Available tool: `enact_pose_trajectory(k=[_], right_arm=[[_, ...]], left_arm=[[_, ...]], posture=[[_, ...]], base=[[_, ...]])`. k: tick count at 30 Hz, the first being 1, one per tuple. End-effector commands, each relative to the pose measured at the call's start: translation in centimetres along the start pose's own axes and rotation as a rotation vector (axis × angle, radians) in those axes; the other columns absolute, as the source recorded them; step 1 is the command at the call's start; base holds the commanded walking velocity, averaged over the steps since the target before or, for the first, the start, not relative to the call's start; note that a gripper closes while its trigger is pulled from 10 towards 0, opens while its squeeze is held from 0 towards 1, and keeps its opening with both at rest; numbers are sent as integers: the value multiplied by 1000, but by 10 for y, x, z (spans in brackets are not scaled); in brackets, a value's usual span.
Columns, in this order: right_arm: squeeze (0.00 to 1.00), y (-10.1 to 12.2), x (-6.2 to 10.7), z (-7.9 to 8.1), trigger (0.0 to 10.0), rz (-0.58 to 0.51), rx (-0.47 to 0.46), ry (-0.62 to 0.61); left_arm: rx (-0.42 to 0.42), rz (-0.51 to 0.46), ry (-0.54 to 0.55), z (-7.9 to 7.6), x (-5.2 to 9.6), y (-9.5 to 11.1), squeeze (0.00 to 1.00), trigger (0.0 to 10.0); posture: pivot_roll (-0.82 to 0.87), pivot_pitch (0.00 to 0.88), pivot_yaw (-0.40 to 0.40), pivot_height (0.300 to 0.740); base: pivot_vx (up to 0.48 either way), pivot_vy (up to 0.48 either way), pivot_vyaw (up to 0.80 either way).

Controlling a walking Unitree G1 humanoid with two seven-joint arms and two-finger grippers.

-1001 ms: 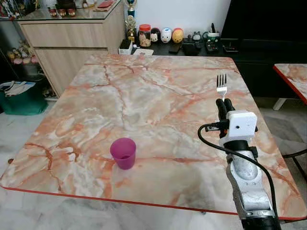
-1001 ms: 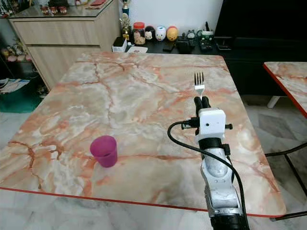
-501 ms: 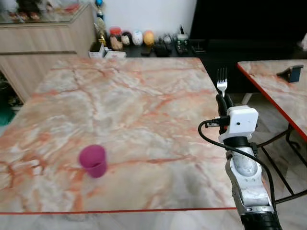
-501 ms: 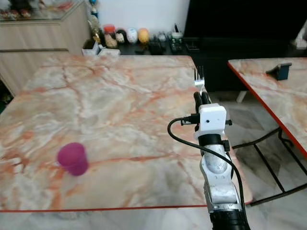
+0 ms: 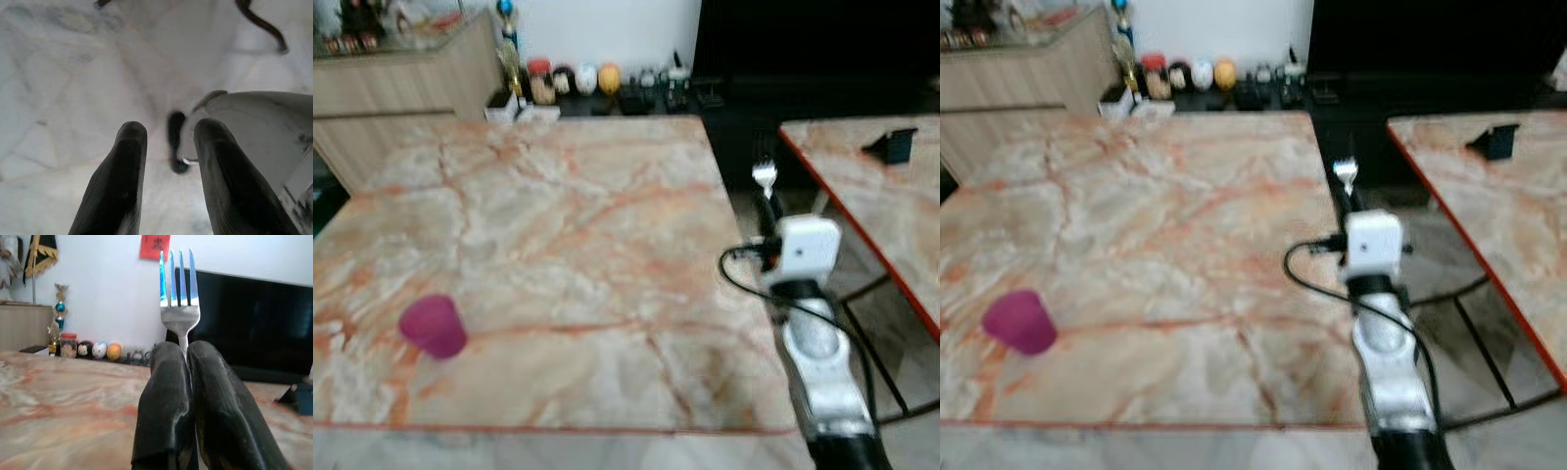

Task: Setting the table

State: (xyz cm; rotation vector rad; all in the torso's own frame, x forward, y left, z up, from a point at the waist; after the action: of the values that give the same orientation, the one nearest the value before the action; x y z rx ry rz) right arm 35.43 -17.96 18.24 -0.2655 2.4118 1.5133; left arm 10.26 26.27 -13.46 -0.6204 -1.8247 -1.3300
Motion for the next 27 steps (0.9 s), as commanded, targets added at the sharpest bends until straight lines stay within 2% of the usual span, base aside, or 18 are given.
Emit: enact_pose_trajectory(k=[1,27], right_arm=[[0,6,-2,9,10000,-19,-24,18],[0,5,-4,5,10000,-17,-26,15]], left_arm=[[-8,18,10,6,3,-3,0,10000],[-13,22,10,7,3,-4,0,10000]], posture=[[-79,0,34,740],[-80,0,32,740]], base=[[0,-255,0],[0,-263,0]])
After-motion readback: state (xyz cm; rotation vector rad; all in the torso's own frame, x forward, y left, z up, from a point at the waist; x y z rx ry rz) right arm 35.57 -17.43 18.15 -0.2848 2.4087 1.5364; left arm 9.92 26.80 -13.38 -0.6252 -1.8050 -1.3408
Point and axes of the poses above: a point about 5 cm out from each wrist's last joint towards the gripper, its own x axis pointing back from the gripper into the wrist, its own y axis along the axis of the wrist's last joint, z = x × y, the point moved 5 cm from there along -x, pointing out of the wrist towards the gripper, and after that the axes turned 14 degrees about x, right-handed, at the moved point
